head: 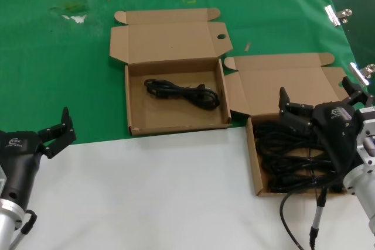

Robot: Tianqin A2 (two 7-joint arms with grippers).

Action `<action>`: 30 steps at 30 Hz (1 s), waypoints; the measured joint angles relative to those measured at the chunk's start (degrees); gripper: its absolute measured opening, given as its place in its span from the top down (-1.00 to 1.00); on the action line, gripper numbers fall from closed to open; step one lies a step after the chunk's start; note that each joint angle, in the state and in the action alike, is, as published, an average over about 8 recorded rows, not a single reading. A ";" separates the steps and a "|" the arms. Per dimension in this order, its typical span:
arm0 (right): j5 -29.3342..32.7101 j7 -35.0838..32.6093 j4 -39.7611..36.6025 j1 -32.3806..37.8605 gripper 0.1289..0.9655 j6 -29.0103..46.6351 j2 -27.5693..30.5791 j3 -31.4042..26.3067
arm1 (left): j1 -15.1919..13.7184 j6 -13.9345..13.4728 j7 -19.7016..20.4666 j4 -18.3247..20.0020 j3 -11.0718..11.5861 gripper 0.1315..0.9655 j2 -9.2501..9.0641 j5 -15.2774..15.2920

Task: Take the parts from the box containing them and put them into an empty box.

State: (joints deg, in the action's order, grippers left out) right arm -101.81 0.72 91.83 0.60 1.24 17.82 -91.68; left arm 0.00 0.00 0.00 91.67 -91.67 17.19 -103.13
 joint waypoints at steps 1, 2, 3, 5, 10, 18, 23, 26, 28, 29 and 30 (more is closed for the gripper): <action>0.00 0.00 0.00 0.00 -1.00 0.00 0.00 0.00 | 0.00 0.00 0.00 0.00 0.00 -1.00 0.00 0.00; 0.00 0.00 0.00 0.00 -1.00 0.00 0.00 0.00 | 0.00 0.00 0.00 0.00 0.00 -1.00 0.00 0.00; 0.00 0.00 0.00 0.00 -1.00 0.00 0.00 0.00 | 0.00 0.00 0.00 0.00 0.00 -1.00 0.00 0.00; 0.00 0.00 0.00 0.00 -1.00 0.00 0.00 0.00 | 0.00 0.00 0.00 0.00 0.00 -1.00 0.00 0.00; 0.00 0.00 0.00 0.00 -1.00 0.00 0.00 0.00 | 0.00 0.00 0.00 0.00 0.00 -1.00 0.00 0.00; 0.00 0.00 0.00 0.00 -1.00 0.00 0.00 0.00 | 0.00 0.00 0.00 0.00 0.00 -1.00 0.00 0.00; 0.00 0.00 0.00 0.00 -1.00 0.00 0.00 0.00 | 0.00 0.00 0.00 0.00 0.00 -1.00 0.00 0.00; 0.00 0.00 0.00 0.00 -1.00 0.00 0.00 0.00 | 0.00 0.00 0.00 0.00 0.00 -1.00 0.00 0.00; 0.00 0.00 0.00 0.00 -1.00 0.00 0.00 0.00 | 0.00 0.00 0.00 0.00 0.00 -1.00 0.00 0.00; 0.00 0.00 0.00 0.00 -1.00 0.00 0.00 0.00 | 0.00 0.00 0.00 0.00 0.00 -1.00 0.00 0.00; 0.00 0.00 0.00 0.00 -1.00 0.00 0.00 0.00 | 0.00 0.00 0.00 0.00 0.00 -1.00 0.00 0.00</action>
State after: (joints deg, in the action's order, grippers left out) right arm -101.81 0.72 91.83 0.60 1.24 17.82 -91.68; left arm 0.00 0.00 0.00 91.67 -91.67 17.19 -103.13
